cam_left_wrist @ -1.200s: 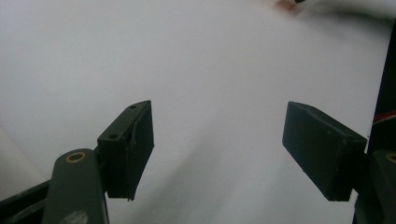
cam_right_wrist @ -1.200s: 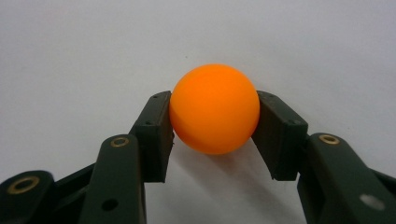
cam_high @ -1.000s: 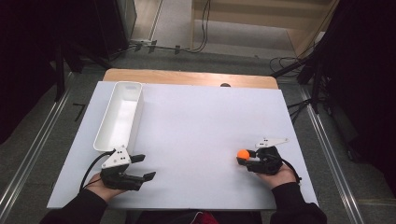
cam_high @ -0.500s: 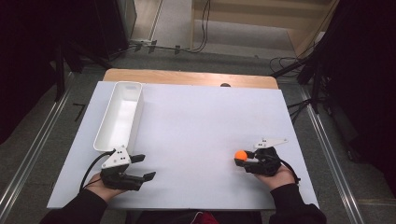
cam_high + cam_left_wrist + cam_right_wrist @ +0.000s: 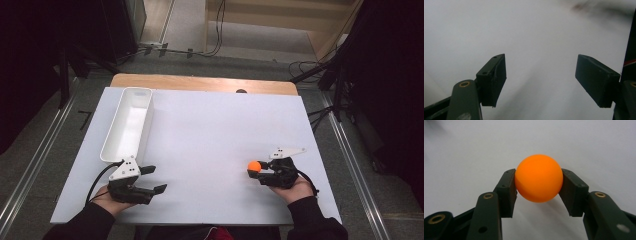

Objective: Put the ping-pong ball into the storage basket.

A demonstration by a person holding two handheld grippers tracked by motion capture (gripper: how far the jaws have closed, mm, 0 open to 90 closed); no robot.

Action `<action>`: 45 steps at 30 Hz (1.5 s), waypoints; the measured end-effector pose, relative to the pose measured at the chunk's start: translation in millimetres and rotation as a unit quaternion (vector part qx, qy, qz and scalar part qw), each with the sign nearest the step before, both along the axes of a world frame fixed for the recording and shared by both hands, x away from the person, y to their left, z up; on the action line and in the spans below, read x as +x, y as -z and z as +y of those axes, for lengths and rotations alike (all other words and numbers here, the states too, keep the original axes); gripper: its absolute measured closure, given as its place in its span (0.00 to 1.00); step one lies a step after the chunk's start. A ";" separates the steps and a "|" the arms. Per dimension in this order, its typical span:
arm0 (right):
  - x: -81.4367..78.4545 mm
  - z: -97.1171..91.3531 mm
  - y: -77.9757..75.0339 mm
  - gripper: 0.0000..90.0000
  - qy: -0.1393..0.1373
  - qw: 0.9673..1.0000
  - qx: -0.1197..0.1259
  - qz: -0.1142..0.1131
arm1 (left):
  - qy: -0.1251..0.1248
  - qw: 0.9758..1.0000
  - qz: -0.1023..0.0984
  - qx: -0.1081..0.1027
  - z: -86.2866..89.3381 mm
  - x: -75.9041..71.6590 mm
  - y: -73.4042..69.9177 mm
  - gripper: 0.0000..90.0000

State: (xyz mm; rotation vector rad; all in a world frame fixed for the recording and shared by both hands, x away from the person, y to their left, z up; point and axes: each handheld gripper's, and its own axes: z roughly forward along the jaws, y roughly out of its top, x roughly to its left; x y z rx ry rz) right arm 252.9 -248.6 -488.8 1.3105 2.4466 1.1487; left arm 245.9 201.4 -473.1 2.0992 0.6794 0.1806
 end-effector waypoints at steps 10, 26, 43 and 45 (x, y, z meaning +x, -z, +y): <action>-0.8 16.0 -2.7 0.54 -0.025 1.000 -0.002 -0.004 | 0.000 1.000 0.001 -0.001 0.0 0.0 0.1 0.28; 3.0 32.0 -8.5 0.54 -0.041 0.999 0.012 -0.002 | 0.001 1.000 0.000 0.001 0.4 -0.1 -0.1 0.28; 10.5 50.9 -16.9 0.54 -0.065 0.998 0.026 -0.001 | 0.000 1.000 0.002 0.000 0.8 0.1 0.2 0.28; 11.6 52.8 -18.3 0.54 -0.067 0.997 0.027 -0.002 | -0.001 1.000 0.002 -0.001 1.0 0.5 0.4 0.28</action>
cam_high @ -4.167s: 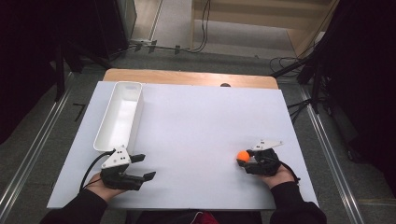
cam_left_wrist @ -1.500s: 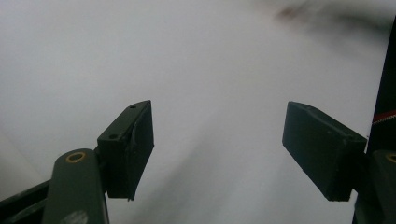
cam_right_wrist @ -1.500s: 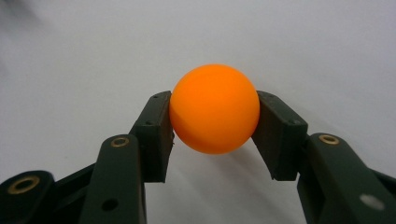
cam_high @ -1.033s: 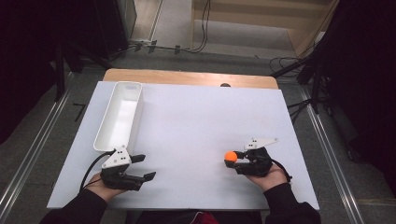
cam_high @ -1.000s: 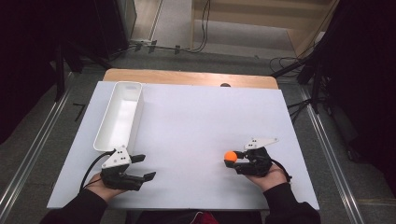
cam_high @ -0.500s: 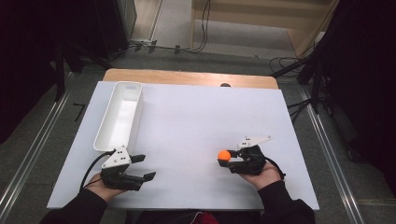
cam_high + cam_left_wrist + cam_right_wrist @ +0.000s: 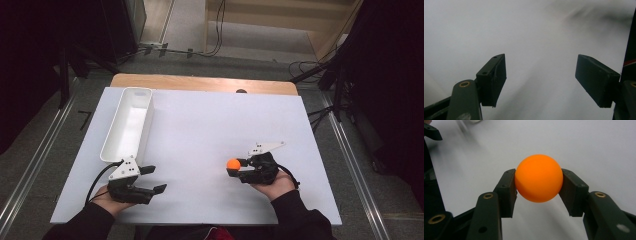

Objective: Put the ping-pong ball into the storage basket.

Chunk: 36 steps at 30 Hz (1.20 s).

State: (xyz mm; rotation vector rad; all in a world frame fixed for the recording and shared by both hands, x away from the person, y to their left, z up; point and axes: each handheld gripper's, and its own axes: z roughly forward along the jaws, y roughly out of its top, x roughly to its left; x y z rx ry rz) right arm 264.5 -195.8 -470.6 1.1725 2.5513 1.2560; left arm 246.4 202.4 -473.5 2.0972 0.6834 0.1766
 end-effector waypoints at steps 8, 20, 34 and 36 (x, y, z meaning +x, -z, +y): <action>4.7 5.7 -4.0 0.54 -0.005 1.000 0.006 0.000 | 0.001 1.000 0.001 0.000 0.1 0.0 -0.1 0.28; 12.5 16.1 -11.5 0.54 -0.015 1.000 0.010 0.000 | 0.002 1.000 0.002 0.000 0.6 0.2 -0.5 0.28; 21.2 28.8 -21.4 0.54 -0.026 0.999 0.023 0.002 | 0.002 1.000 0.001 -0.002 0.9 0.2 -0.5 0.28; 22.2 30.6 -23.1 0.54 -0.026 0.999 0.025 0.000 | 0.002 1.000 0.001 -0.002 0.9 0.2 -0.5 0.28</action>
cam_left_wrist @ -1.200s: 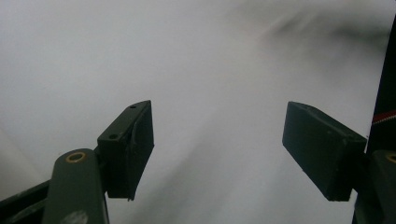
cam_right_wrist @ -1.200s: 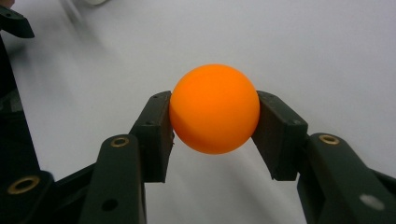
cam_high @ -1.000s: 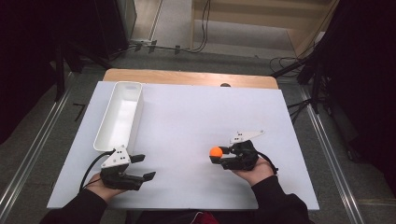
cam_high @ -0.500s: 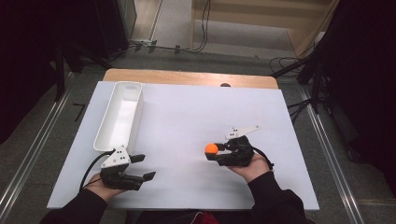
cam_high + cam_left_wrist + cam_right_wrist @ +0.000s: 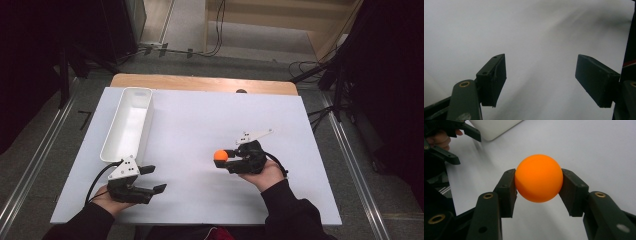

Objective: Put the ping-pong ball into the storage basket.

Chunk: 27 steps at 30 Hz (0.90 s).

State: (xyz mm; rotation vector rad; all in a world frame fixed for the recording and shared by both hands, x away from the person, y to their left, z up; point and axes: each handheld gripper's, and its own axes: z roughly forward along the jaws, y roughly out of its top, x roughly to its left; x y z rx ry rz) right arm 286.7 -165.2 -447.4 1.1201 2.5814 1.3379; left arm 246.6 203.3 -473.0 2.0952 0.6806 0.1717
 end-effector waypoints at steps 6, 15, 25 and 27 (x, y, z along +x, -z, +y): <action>4.4 5.2 -5.0 0.54 -0.002 1.000 0.002 -0.003 | -0.001 1.000 -0.001 -0.001 0.0 0.1 0.2 0.28; 12.9 18.2 -10.4 0.54 -0.010 1.000 0.000 -0.004 | -0.001 1.000 -0.001 -0.001 0.3 -0.1 0.0 0.28; 19.5 38.5 -11.3 0.54 -0.022 1.000 0.002 -0.002 | 0.000 1.000 -0.001 -0.002 0.4 -0.2 0.0 0.28; 21.5 41.8 -12.4 0.54 -0.025 1.000 0.001 -0.005 | -0.002 1.000 -0.001 -0.003 0.3 -0.2 0.3 0.28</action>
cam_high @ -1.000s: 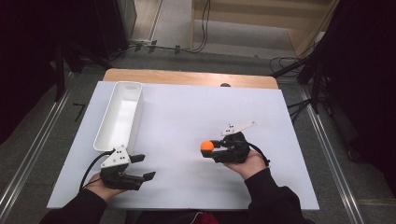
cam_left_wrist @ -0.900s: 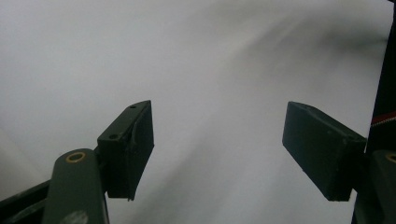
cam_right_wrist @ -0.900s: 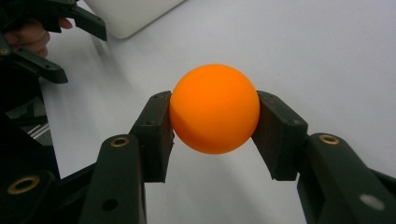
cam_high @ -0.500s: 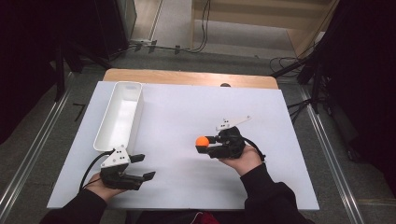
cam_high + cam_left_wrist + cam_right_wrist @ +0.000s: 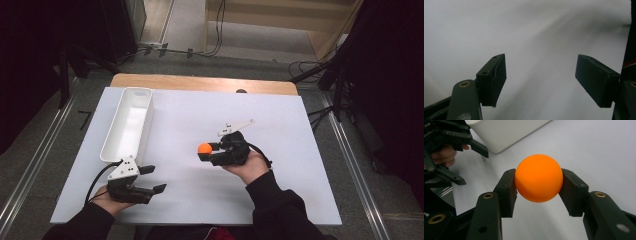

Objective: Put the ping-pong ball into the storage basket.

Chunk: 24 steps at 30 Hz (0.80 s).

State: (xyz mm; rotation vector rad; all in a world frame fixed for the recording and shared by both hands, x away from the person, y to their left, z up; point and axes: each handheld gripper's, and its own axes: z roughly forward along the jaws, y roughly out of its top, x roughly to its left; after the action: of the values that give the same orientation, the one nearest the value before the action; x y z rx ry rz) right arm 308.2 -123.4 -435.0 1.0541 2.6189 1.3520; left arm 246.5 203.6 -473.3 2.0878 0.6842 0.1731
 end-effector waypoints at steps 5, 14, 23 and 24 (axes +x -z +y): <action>4.9 6.3 -3.2 0.54 0.000 1.000 0.003 -0.004 | -0.001 1.000 0.001 0.000 0.3 0.1 0.3 0.28; 17.6 20.2 -5.9 0.54 -0.003 1.000 0.005 0.002 | -0.003 1.000 0.002 -0.001 1.2 0.2 0.0 0.28; 28.0 32.2 -14.0 0.54 -0.004 1.000 0.010 -0.007 | -0.003 1.000 0.002 -0.005 1.5 -0.1 0.3 0.28; 29.9 33.5 -15.7 0.54 -0.007 1.000 0.011 -0.011 | -0.003 1.000 0.003 -0.003 1.6 0.0 0.0 0.28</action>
State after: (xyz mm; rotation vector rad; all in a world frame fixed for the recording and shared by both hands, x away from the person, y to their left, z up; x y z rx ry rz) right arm 338.1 -89.9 -419.4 1.0203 2.6066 1.3907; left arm 246.4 205.3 -473.3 2.0807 0.6940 0.1682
